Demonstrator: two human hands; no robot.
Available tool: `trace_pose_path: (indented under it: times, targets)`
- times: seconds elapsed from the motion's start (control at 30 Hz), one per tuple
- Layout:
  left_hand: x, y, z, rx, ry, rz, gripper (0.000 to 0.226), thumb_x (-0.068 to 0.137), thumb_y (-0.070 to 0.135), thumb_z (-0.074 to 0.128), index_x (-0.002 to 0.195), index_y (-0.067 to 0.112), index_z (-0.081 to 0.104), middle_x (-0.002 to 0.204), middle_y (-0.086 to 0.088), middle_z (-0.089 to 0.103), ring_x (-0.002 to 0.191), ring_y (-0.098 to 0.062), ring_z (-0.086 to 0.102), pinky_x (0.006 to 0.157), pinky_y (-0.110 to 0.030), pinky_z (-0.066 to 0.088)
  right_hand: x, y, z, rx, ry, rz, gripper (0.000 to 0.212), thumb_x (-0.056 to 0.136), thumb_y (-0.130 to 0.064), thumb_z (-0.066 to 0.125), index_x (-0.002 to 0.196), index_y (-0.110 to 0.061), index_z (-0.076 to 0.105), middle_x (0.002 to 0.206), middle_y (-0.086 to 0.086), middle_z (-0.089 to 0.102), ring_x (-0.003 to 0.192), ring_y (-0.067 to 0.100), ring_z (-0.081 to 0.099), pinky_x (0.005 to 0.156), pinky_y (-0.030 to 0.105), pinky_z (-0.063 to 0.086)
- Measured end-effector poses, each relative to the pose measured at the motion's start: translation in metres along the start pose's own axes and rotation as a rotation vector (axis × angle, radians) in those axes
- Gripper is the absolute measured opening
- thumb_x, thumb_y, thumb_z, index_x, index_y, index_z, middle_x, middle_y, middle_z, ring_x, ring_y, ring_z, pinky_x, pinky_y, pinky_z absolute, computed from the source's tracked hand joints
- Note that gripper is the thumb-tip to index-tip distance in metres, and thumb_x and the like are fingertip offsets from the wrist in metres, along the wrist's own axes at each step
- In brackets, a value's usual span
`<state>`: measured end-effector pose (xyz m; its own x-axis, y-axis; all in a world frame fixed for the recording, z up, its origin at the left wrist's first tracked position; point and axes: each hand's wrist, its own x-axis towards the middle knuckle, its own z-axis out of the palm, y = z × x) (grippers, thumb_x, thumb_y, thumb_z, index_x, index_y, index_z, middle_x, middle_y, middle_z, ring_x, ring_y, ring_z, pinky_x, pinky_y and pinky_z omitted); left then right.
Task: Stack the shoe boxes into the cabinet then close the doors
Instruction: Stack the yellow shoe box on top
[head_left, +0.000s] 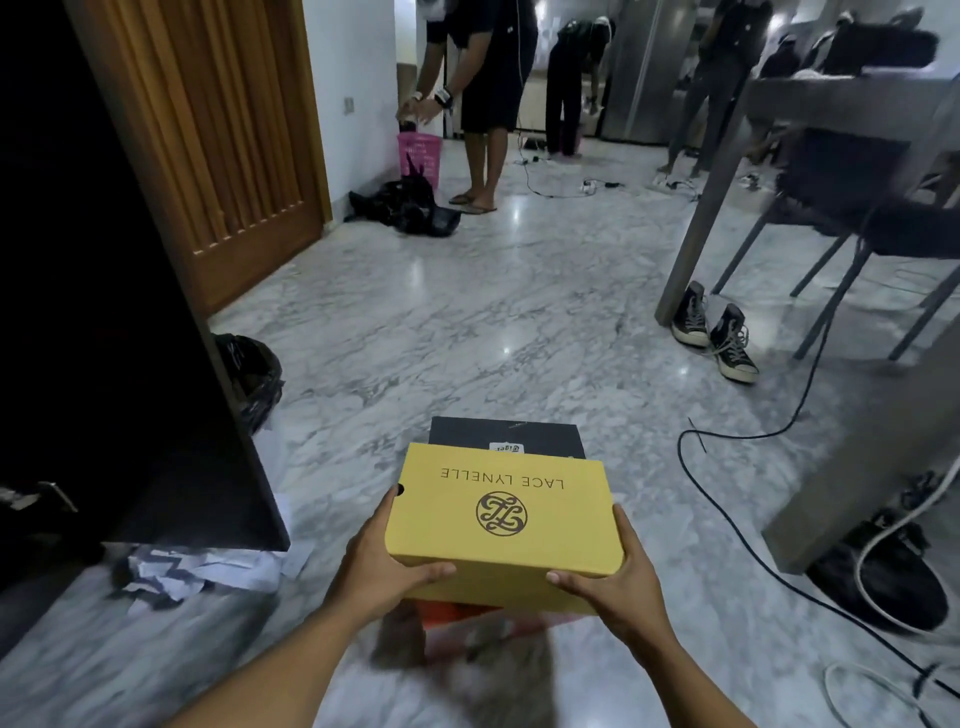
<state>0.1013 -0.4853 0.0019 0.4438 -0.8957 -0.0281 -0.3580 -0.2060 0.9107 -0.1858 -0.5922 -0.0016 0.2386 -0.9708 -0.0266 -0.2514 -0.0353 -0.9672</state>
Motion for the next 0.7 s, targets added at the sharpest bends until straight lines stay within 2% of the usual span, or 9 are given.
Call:
trace_pose_path:
  times: [0.1,0.17,0.2,0.27,0.33,0.43,0.57,0.63,0.7]
  targets:
    - [-0.032,0.018,-0.031,0.041,0.044,-0.027,0.129,0.042,0.054,0.095,0.152,0.034,0.029,0.126,0.014,0.052,0.116,-0.012,0.047,0.091,-0.028,0.041,-0.025,-0.026,0.009,-0.018,-0.020,-0.020,0.124,0.037,-0.033,0.104,0.145,-0.038,0.042,0.127,-0.014,0.064,0.114,0.009,0.061,0.080,0.023,0.059]
    - [-0.061,0.027,-0.061,0.068,0.088,-0.041,0.138,0.035,0.066,0.092,0.153,0.036,0.027,0.132,0.011,0.053,0.121,-0.014,0.050,0.097,-0.033,0.046,-0.050,-0.053,0.021,-0.023,-0.036,-0.059,0.126,0.034,-0.041,0.103,0.143,-0.042,0.041,0.130,-0.015,0.061,0.117,0.009,0.060,0.090,0.030,0.058]
    - [-0.071,0.029,-0.073,0.077,0.104,-0.046,0.142,0.031,0.073,0.090,0.153,0.037,0.028,0.134,0.010,0.054,0.124,-0.015,0.051,0.100,-0.035,0.047,-0.057,-0.063,0.027,-0.031,-0.038,-0.087,0.126,0.034,-0.044,0.103,0.142,-0.044,0.039,0.130,-0.017,0.059,0.117,0.008,0.059,0.092,0.029,0.057]
    - [-0.092,0.036,-0.103,0.088,0.153,-0.032,0.145,0.026,0.080,0.085,0.152,0.035,0.031,0.131,0.011,0.056,0.123,-0.016,0.053,0.098,-0.033,0.046,-0.074,-0.089,0.042,0.004,-0.049,-0.114,0.124,0.042,-0.028,0.103,0.144,-0.038,0.033,0.124,-0.023,0.053,0.112,0.008,0.056,0.080,0.006,0.050]
    - [-0.118,0.051,-0.138,0.110,0.215,-0.018,0.151,0.021,0.084,0.081,0.153,0.030,0.031,0.131,0.011,0.054,0.124,-0.016,0.051,0.096,-0.030,0.044,-0.092,-0.117,0.058,0.030,-0.096,-0.146,0.128,0.043,-0.021,0.102,0.150,-0.030,0.031,0.127,-0.016,0.054,0.114,0.012,0.055,0.072,0.001,0.047]
    - [-0.156,0.069,-0.194,0.141,0.318,0.000,0.155,0.020,0.083,0.083,0.155,0.034,0.023,0.140,0.006,0.053,0.125,-0.015,0.050,0.103,-0.034,0.045,-0.112,-0.156,0.091,0.052,-0.181,-0.202,0.135,0.035,-0.034,0.103,0.151,-0.026,0.034,0.135,-0.002,0.059,0.116,0.013,0.059,0.078,0.012,0.053]
    - [-0.208,0.102,-0.270,0.159,0.465,0.049,0.149,0.026,0.072,0.090,0.154,0.036,0.024,0.132,0.010,0.057,0.120,-0.014,0.054,0.101,-0.032,0.046,-0.145,-0.217,0.136,0.080,-0.264,-0.278,0.140,0.025,-0.059,0.097,0.148,-0.034,0.035,0.131,-0.006,0.058,0.116,0.017,0.059,0.096,0.041,0.055]
    - [-0.233,0.121,-0.302,0.166,0.542,0.080,0.147,0.027,0.066,0.093,0.154,0.034,0.026,0.127,0.013,0.054,0.120,-0.014,0.053,0.100,-0.032,0.046,-0.158,-0.249,0.157,0.096,-0.313,-0.340,0.136,0.024,-0.064,0.095,0.142,-0.031,0.036,0.132,-0.003,0.053,0.116,0.019,0.056,0.097,0.047,0.054]
    - [-0.257,0.139,-0.331,0.147,0.639,0.106,0.141,0.031,0.049,0.098,0.153,0.027,0.031,0.126,0.010,0.052,0.122,-0.014,0.050,0.100,-0.028,0.042,-0.166,-0.284,0.181,0.113,-0.370,-0.395,0.127,0.030,-0.059,0.096,0.137,-0.027,0.036,0.132,-0.001,0.049,0.117,0.021,0.054,0.096,0.047,0.054]
